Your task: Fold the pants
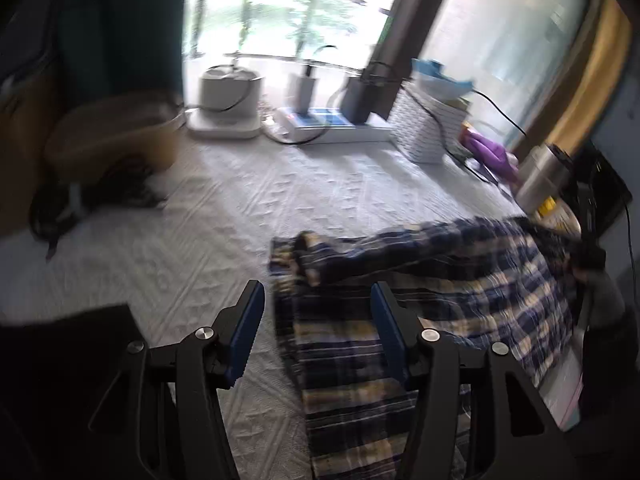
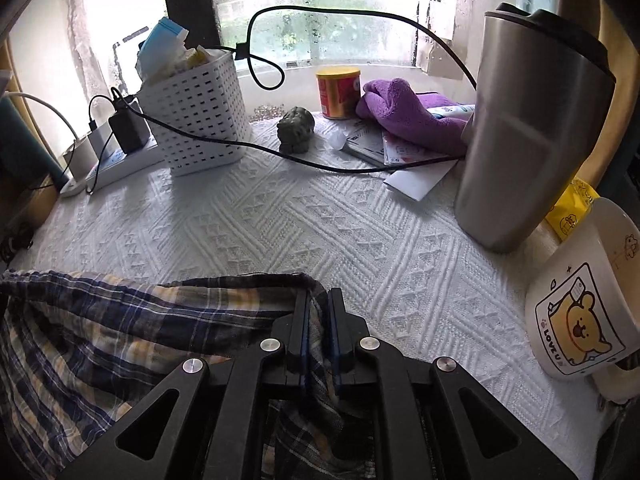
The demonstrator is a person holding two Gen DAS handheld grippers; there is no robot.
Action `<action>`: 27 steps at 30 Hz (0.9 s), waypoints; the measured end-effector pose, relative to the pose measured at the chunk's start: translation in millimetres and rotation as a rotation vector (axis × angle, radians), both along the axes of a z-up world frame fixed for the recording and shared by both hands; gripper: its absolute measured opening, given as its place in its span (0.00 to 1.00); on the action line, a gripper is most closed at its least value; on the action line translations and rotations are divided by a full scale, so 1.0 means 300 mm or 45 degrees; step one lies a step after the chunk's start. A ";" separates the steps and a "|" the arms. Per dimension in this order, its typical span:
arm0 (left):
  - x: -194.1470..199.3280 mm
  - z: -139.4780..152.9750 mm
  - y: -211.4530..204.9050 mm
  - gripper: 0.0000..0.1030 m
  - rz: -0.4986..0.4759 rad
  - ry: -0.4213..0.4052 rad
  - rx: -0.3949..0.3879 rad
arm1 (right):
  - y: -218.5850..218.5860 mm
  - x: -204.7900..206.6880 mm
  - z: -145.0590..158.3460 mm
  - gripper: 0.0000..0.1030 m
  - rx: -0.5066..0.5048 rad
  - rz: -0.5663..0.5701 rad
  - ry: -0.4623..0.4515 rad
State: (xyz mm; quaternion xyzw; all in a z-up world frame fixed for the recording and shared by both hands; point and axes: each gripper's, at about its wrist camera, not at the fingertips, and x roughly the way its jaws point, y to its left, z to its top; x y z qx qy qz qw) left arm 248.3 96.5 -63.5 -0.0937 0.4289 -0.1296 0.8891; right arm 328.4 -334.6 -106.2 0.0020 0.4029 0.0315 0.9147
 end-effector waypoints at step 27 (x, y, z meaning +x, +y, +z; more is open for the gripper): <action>0.040 -0.037 0.044 0.53 0.119 0.128 0.066 | -0.066 -0.218 0.071 0.71 -0.028 -0.099 -0.075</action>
